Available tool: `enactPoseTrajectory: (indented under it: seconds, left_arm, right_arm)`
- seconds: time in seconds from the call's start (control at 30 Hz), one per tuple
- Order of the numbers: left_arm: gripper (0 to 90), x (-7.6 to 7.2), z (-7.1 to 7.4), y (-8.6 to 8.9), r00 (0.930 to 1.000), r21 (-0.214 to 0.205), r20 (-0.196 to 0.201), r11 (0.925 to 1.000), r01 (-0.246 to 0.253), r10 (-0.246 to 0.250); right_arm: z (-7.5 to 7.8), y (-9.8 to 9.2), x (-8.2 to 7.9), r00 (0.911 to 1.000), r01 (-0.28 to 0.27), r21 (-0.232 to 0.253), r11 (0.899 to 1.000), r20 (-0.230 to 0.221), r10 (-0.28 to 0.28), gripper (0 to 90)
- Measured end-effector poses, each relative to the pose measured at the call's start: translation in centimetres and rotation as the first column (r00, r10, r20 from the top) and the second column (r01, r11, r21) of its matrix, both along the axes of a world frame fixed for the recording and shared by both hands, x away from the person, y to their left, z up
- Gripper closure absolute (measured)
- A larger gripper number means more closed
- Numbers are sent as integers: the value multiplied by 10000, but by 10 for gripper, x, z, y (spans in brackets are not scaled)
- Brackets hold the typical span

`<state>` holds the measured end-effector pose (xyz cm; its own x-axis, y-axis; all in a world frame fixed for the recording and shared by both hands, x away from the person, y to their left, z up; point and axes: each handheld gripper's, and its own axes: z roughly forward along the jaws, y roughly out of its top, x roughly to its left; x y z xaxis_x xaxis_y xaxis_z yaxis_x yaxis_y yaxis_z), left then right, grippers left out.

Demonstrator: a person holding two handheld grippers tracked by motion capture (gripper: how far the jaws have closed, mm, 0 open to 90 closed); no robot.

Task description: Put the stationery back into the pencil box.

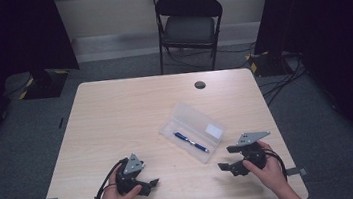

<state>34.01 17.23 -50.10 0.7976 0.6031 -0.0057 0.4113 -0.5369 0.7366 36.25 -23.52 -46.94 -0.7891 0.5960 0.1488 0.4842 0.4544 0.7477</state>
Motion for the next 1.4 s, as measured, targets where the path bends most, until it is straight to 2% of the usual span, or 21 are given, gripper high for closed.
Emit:
enactPoseTrajectory:
  seconds: [0.7, 1.4]
  left_arm:
    - [140, 0, 0, 0, 10000, -14, 18, 10000, -14, 14]
    - [140, 0, 0, 0, 10000, -5, 4, 10000, -3, 3]
  right_arm:
    - [-11, -21, -4, 9999, 151, -314, 9994, -24, -152, 214]
    - [-21, -49, -8, 9967, 812, -504, 9954, -6, -814, 215]
